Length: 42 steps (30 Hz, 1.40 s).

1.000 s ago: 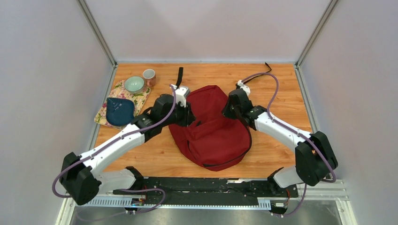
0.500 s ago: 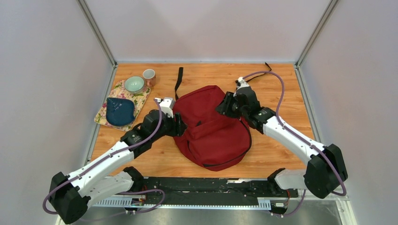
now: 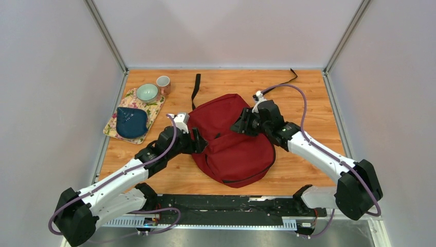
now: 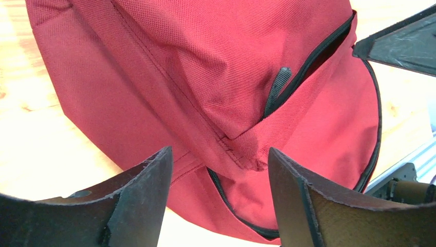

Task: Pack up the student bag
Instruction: Zip the student bag at the center of the board.

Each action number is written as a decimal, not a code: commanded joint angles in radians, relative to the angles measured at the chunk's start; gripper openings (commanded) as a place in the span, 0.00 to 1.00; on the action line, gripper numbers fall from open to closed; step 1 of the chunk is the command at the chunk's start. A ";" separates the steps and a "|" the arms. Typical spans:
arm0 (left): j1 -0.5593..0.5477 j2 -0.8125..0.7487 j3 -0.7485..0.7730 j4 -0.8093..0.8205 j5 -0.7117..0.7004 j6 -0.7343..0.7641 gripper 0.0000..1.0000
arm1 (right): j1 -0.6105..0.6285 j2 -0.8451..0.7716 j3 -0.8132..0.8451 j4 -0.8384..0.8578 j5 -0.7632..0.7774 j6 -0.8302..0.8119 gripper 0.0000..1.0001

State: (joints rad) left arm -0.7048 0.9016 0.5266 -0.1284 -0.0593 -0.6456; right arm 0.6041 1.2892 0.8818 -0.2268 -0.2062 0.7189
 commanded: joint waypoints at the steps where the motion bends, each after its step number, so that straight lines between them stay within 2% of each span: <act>1: 0.019 -0.021 -0.005 0.064 0.030 -0.052 0.79 | 0.011 -0.071 -0.018 0.050 -0.047 0.002 0.51; 6: 0.024 -0.058 -0.020 0.047 0.001 -0.060 0.87 | 0.010 -0.088 -0.020 0.047 -0.050 -0.002 0.64; 8: 0.028 -0.082 -0.039 0.056 -0.007 -0.072 0.88 | 0.010 -0.087 -0.014 0.040 -0.055 -0.007 0.67; 9: 0.031 -0.092 -0.045 0.059 -0.011 -0.077 0.87 | 0.011 -0.087 -0.012 0.031 -0.056 -0.012 0.71; 12: 0.033 -0.115 -0.065 0.067 -0.033 -0.098 0.88 | 0.010 -0.085 -0.001 0.011 -0.064 -0.012 0.74; 23: 0.034 -0.179 -0.089 0.035 -0.093 -0.109 0.87 | 0.014 -0.080 0.023 -0.028 -0.068 -0.027 0.76; 28: 0.034 -0.178 -0.103 0.050 -0.068 -0.117 0.88 | 0.020 -0.070 0.026 -0.009 -0.073 -0.012 0.76; 34: 0.034 -0.136 -0.131 0.124 -0.017 -0.154 0.88 | 0.034 -0.059 0.022 0.003 -0.071 0.007 0.75; 42: 0.037 -0.041 -0.177 0.323 0.036 -0.224 0.88 | 0.048 -0.036 0.031 0.020 -0.068 0.013 0.73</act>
State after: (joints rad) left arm -0.6727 0.8261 0.3603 0.0414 -0.0662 -0.8127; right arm 0.6453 1.2362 0.8665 -0.2485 -0.2646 0.7223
